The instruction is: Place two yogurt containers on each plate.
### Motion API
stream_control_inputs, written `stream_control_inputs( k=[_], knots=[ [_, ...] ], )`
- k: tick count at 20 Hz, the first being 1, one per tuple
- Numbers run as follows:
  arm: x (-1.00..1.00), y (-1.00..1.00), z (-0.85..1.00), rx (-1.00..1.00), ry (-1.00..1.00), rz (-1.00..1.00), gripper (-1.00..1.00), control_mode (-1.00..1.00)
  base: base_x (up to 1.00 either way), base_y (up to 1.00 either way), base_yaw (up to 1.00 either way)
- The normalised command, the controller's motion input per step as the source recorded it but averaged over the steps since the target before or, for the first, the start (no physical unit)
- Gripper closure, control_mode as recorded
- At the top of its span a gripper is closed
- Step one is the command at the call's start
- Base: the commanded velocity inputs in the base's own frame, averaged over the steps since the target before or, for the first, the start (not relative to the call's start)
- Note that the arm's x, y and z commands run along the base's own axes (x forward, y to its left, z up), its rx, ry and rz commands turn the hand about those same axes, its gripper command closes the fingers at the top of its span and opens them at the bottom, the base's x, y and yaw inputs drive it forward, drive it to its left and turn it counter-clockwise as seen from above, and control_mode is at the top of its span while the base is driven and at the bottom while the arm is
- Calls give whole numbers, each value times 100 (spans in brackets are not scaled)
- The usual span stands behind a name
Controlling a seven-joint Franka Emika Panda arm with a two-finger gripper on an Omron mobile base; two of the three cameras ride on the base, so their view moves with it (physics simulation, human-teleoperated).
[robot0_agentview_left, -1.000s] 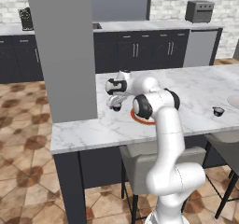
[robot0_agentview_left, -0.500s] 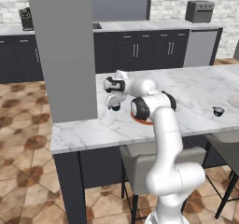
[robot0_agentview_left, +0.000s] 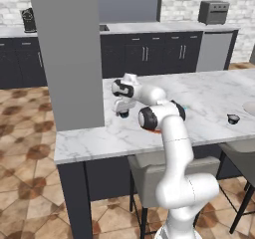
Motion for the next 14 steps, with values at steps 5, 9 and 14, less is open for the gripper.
stream_control_inputs(
  k=[5,9,14],
  knots=[
    [-9,-30,0,0,0,-1,100,-100,0,0,0],
    [-23,-13,29,0,0,-3,100,-100,0,0,0],
    [-74,-16,28,0,-10,-4,100,-100,0,0,0]
  ],
)
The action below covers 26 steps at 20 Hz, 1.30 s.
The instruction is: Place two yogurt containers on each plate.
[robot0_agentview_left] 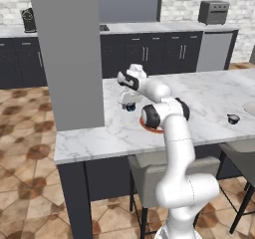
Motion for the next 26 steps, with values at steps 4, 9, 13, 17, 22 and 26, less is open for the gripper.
stream_control_inputs(
  k=[4,9,13,17,22,26],
  knots=[
    [-90,-50,1,0,-16,-3,100,-100,0,0,0],
    [-100,-82,-8,0,-24,0,100,-100,0,0,0],
    [-90,-50,9,0,-32,0,100,-100,0,0,0],
    [-28,-23,0,0,-12,0,100,-100,0,0,0],
    [17,-1,-9,0,-5,0,100,-100,0,0,0],
    [35,-34,-2,0,-3,0,100,-100,0,0,0]
  ],
)
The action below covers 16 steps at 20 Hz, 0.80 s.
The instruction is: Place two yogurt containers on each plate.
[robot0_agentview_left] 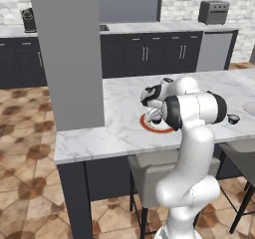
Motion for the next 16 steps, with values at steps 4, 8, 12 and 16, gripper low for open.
stream_control_inputs(
  k=[4,8,12,16],
  knots=[
    [45,-35,0,0,0,0,100,-100,0,0,0],
    [38,-22,-3,1,0,0,100,-100,0,0,0],
    [42,0,-10,5,2,0,100,-100,0,0,0],
    [37,0,-18,6,0,0,100,-100,0,0,0]
  ],
)
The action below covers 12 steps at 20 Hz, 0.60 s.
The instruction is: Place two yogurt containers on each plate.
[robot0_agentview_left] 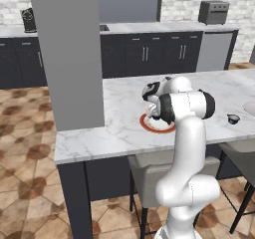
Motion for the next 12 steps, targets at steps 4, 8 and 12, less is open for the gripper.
stream_control_inputs(
  k=[4,8,12],
  knots=[
    [21,-6,-33,4,0,0,100,-100,0,0,0],
    [7,0,-40,0,3,0,100,-100,0,0,0],
    [3,0,-32,0,0,0,100,-100,0,0,0]
  ],
)
